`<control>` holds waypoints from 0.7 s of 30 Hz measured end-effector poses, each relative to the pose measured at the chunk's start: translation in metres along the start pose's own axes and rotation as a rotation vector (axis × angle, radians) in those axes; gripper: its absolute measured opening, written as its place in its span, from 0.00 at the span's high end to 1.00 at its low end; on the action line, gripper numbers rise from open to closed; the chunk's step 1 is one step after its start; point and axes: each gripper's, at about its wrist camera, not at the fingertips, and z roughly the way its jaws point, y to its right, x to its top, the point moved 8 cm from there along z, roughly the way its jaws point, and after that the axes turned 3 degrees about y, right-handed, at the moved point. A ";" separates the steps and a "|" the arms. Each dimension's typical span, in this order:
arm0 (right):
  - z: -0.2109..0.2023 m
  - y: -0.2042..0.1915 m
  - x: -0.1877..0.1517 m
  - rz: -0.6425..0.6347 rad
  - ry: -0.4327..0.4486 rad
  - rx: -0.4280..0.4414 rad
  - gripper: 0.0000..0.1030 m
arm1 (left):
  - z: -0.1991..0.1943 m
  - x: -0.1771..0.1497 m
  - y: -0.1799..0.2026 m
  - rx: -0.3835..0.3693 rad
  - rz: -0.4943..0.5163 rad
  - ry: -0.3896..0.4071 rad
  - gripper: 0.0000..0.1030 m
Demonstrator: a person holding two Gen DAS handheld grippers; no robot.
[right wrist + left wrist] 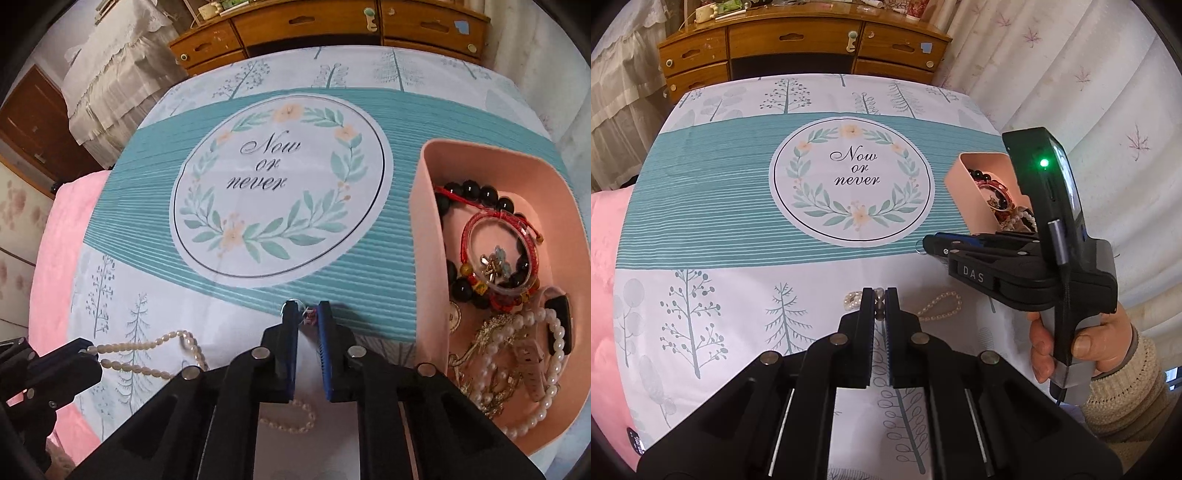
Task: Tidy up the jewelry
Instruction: 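Grasp the pink-stone ring with the right tool while the left tool grasps the second pearl necklace, then carry the ring and pearl necklace into the pink box and release both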
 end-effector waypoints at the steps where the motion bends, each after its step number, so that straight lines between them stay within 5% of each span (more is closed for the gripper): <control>1: 0.001 0.000 0.001 -0.003 0.002 -0.002 0.92 | 0.000 0.000 -0.001 0.000 -0.002 0.000 0.97; 10: -0.013 -0.007 0.002 -0.012 0.048 0.026 0.93 | -0.007 0.006 -0.002 0.008 -0.009 0.016 0.97; 21: -0.114 0.032 -0.001 0.042 0.265 0.059 0.94 | -0.054 0.063 0.055 -0.018 0.075 0.150 0.97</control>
